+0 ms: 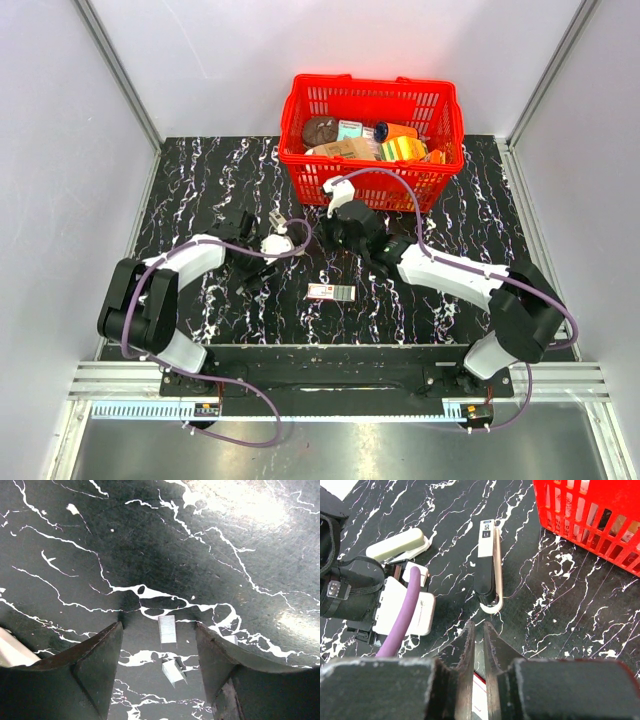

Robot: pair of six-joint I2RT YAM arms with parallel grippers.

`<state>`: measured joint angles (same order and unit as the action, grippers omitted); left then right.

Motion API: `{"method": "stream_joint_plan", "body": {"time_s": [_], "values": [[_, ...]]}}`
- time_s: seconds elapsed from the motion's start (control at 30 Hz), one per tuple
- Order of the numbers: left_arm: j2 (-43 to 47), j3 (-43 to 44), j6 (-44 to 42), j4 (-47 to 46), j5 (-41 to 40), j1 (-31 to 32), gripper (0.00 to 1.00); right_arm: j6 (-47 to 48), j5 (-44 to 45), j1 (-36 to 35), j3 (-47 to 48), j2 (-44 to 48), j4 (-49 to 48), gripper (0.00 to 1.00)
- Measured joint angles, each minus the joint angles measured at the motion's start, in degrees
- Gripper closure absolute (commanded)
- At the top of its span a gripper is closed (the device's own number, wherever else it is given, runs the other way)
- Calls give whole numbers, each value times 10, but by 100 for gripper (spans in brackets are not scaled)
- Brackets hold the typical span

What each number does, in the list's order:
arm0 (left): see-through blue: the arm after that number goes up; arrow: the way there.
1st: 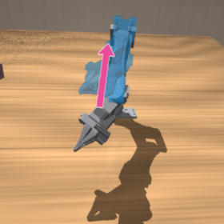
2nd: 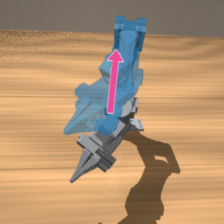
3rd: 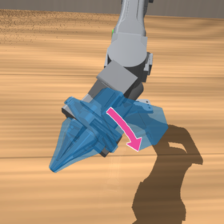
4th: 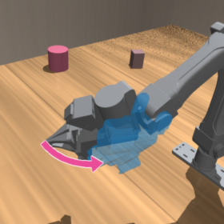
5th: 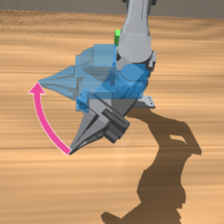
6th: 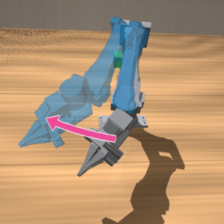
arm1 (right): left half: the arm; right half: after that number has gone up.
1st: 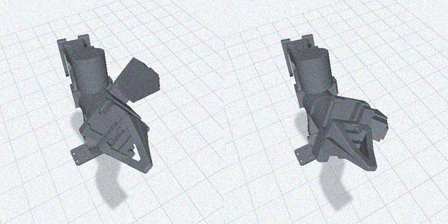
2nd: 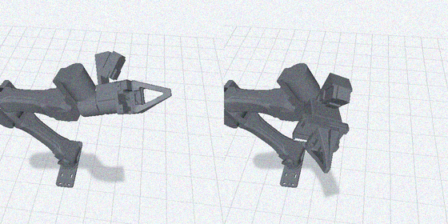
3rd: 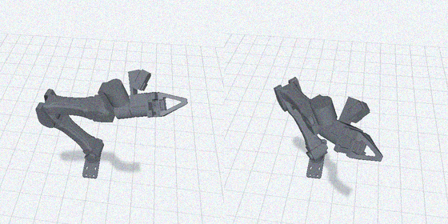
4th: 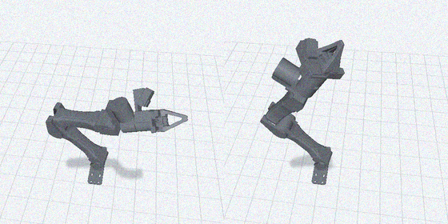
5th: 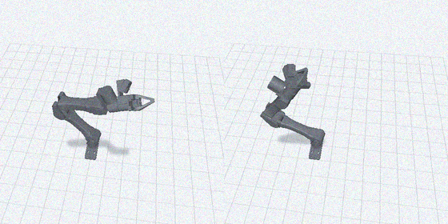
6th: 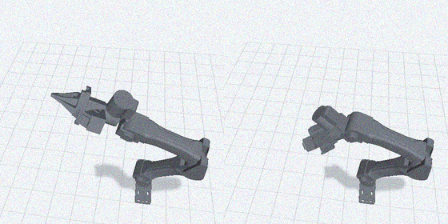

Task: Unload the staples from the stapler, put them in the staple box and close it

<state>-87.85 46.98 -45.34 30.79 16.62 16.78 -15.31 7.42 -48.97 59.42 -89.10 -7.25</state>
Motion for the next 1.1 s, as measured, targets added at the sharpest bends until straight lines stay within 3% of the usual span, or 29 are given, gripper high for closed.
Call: {"method": "stream_joint_plan", "body": {"time_s": [0.23,0.37,0.47,0.63,0.8,1.1], "values": [[15,-16,4,-11,-22,21,45,-3,0,0,0,2,0,84],[16,-18,11,-24,-33,40,60,-6,0,0,0,2,0,85],[16,-19,16,-27,-37,47,64,-6,0,0,0,2,1,85],[15,-19,23,-32,-43,50,62,-6,0,0,0,2,1,85],[15,-20,33,-41,-56,50,49,-7,0,0,0,2,2,86],[16,-20,40,-49,-67,49,45,-6,0,0,0,7,3,86]]}}
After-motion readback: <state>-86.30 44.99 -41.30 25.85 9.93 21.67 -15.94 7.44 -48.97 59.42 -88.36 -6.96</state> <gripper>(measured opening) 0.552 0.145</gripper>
